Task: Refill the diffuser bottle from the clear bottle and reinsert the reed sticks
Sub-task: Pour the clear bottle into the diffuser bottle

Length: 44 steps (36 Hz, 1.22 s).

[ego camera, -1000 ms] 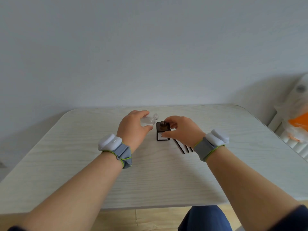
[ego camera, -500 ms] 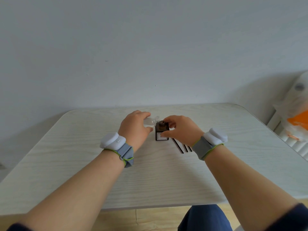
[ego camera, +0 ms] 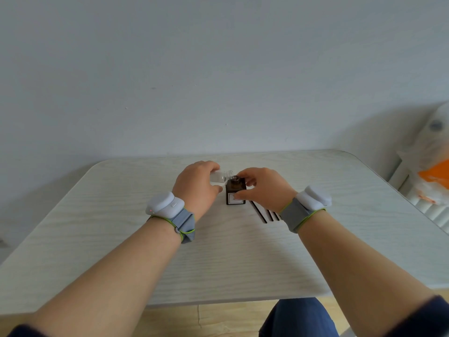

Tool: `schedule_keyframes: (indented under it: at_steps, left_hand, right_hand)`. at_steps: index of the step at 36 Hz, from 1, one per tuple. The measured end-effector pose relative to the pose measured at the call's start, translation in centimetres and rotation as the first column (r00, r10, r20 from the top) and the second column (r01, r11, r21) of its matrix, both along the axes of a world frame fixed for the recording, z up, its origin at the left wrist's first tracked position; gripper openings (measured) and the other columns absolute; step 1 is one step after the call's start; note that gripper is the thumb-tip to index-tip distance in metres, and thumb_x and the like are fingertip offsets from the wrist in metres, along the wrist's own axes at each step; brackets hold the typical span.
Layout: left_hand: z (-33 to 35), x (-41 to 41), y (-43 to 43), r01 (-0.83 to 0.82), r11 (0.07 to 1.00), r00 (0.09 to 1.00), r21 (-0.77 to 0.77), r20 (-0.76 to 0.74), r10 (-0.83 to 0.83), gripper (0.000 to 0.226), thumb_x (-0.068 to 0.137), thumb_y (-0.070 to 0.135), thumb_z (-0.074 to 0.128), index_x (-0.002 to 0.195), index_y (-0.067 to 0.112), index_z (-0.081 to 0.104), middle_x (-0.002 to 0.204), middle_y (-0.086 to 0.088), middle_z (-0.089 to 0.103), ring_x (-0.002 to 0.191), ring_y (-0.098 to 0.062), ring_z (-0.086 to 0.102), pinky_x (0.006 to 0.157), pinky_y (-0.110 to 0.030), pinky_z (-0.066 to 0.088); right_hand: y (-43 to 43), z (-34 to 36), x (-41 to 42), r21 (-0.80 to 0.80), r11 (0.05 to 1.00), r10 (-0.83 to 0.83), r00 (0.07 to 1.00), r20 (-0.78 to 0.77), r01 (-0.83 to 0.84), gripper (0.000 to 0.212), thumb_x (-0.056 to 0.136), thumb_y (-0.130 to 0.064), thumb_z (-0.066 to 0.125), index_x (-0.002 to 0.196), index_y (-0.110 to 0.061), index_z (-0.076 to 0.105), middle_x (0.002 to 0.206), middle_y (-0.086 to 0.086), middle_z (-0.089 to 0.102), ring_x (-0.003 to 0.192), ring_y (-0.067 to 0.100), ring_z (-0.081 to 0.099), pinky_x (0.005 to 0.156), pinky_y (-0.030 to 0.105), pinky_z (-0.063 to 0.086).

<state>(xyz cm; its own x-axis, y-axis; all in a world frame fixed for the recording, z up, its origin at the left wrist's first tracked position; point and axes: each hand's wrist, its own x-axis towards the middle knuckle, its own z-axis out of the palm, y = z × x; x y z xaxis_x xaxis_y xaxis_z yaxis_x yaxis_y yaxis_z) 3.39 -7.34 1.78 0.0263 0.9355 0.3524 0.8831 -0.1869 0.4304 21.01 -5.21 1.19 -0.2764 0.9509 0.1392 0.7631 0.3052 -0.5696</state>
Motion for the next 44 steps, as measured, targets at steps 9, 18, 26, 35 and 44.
schedule_keyframes:
  at_steps: [9, 18, 26, 35, 44]
  left_hand:
    - [0.19, 0.05, 0.06, 0.001, 1.0, 0.998, -0.004, -0.057, -0.001, 0.049, 0.081, 0.024, 0.07, 0.128, 0.021, 0.057, 0.125, 0.0, 0.06, 0.12, -0.021, 0.051, 0.099, -0.033, 0.041]
    - [0.41, 0.04, 0.01, 0.008, 1.0, 0.995, 0.0, -0.102, -0.008, 0.05, 0.083, 0.024, 0.068, 0.131, 0.021, 0.055, 0.126, 0.0, 0.059, 0.122, -0.022, 0.048, 0.099, -0.032, 0.039]
    - [0.58, 0.06, -0.03, 0.008, 1.0, 0.99, 0.002, -0.138, -0.007, 0.049, 0.084, 0.025, 0.066, 0.132, 0.022, 0.054, 0.127, 0.0, 0.057, 0.123, -0.022, 0.046, 0.098, -0.032, 0.038]
    - [0.73, 0.09, 0.05, 0.008, 1.0, 0.986, 0.006, -0.165, -0.007, 0.048, 0.083, 0.024, 0.066, 0.13, 0.023, 0.055, 0.126, 0.0, 0.058, 0.122, -0.023, 0.047, 0.097, -0.033, 0.041]
    - [0.91, 0.15, 0.0, 0.016, 1.0, 0.979, 0.006, -0.201, -0.015, 0.047, 0.084, 0.023, 0.064, 0.13, 0.022, 0.055, 0.124, -0.002, 0.058, 0.12, -0.024, 0.047, 0.096, -0.034, 0.04]
  right_hand:
    - [0.05, 0.0, -0.01, -0.005, 1.0, -0.003, 1.0, 0.002, 0.003, 0.049, 0.075, -0.034, 0.076, 0.121, -0.025, 0.062, 0.111, -0.005, 0.067, 0.099, 0.012, 0.06, 0.087, 0.027, 0.049]
    - [0.03, 0.09, -0.01, -0.007, 1.0, -0.002, 1.0, 0.006, 0.002, 0.049, 0.075, -0.035, 0.076, 0.121, -0.026, 0.062, 0.111, -0.006, 0.066, 0.1, 0.011, 0.06, 0.087, 0.028, 0.049]
    - [0.0, 0.13, -0.02, -0.009, 1.0, 0.0, 1.0, 0.012, 0.0, 0.049, 0.075, -0.034, 0.075, 0.122, -0.026, 0.061, 0.111, -0.006, 0.066, 0.1, 0.011, 0.06, 0.087, 0.028, 0.049]
    - [0.08, 0.07, -0.03, -0.01, 1.0, -0.002, 1.0, 0.014, 0.002, 0.05, 0.075, -0.035, 0.075, 0.122, -0.026, 0.061, 0.11, -0.006, 0.066, 0.1, 0.011, 0.059, 0.085, 0.026, 0.048]
    - [0.13, 0.02, -0.05, -0.008, 1.0, -0.003, 1.0, 0.012, 0.003, 0.05, 0.075, -0.035, 0.075, 0.122, -0.025, 0.061, 0.111, -0.006, 0.066, 0.099, 0.011, 0.059, 0.084, 0.025, 0.047]
